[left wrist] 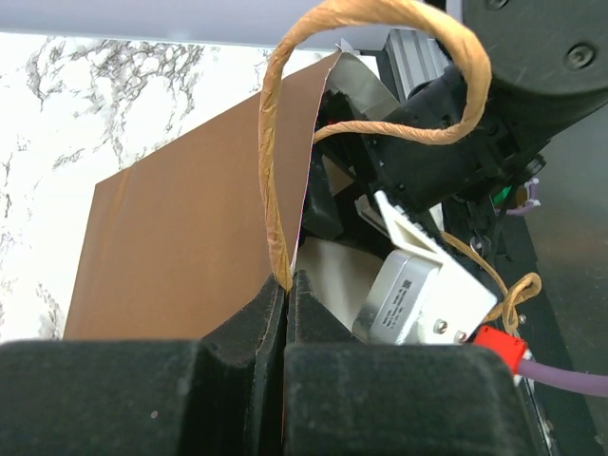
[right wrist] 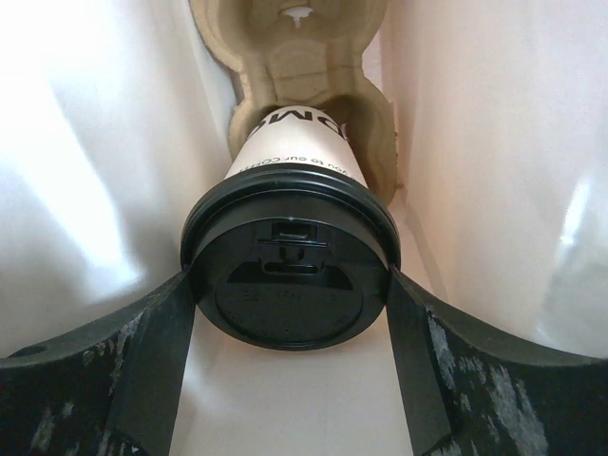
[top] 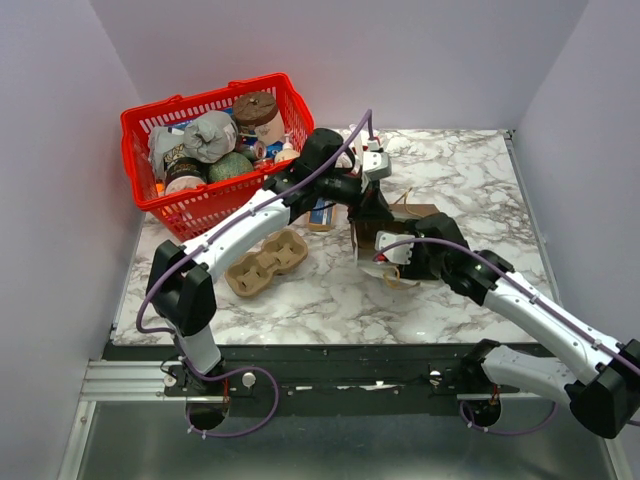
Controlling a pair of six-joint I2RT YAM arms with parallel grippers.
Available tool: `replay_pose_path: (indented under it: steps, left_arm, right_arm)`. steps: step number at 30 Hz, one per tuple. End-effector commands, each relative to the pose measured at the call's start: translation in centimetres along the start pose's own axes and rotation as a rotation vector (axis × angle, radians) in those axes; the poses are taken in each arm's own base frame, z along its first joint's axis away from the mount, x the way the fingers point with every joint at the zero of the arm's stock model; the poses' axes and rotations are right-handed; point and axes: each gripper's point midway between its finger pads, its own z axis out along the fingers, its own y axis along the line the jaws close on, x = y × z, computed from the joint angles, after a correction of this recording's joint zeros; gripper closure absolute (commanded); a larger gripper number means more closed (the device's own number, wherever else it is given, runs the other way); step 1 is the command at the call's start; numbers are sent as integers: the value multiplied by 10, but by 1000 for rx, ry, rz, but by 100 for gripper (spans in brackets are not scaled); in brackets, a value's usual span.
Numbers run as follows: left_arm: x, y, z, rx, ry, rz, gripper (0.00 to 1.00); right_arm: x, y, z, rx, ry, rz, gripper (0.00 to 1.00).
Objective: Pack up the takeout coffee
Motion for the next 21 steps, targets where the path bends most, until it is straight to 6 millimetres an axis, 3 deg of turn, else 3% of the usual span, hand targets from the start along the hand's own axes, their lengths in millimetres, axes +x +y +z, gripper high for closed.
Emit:
replay_pose_path:
  steps: [1, 15, 21]
  left_arm:
    - [-23, -17, -3, 28, -44, 58, 100]
    - [-22, -12, 1, 25, -23, 31, 100]
    - [-18, -9, 4, 41, -17, -11, 100]
  right_arm:
    - [4, 2, 9, 17, -5, 25, 100]
    - [19, -24, 18, 78, 92, -10, 100]
    - [12, -40, 15, 112, 68, -19, 99]
